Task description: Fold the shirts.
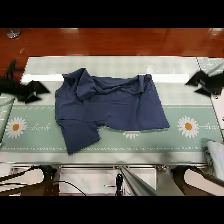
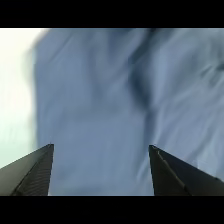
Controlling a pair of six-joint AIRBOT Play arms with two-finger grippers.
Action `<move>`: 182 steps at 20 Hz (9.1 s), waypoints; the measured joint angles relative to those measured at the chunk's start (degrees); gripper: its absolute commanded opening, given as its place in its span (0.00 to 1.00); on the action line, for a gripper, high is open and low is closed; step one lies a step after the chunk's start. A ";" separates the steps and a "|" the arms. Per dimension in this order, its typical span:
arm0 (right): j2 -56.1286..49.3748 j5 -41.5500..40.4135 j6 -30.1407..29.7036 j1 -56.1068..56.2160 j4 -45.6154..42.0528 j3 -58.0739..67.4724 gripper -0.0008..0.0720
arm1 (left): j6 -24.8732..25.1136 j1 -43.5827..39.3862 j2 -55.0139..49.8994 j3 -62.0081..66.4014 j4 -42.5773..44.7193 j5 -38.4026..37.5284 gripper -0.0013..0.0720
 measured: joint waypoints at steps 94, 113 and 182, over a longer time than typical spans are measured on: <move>19.89 6.75 -2.62 12.92 -2.78 8.55 0.03 | -5.81 -9.38 25.16 5.57 9.16 15.65 0.05; -24.35 6.45 -9.73 9.62 9.70 21.99 0.03 | -4.31 -12.96 -13.60 21.86 7.85 4.17 0.05; 13.14 -1.20 -13.92 -6.05 16.55 -46.40 0.87 | 6.12 -2.62 14.45 -39.74 -9.60 2.62 0.05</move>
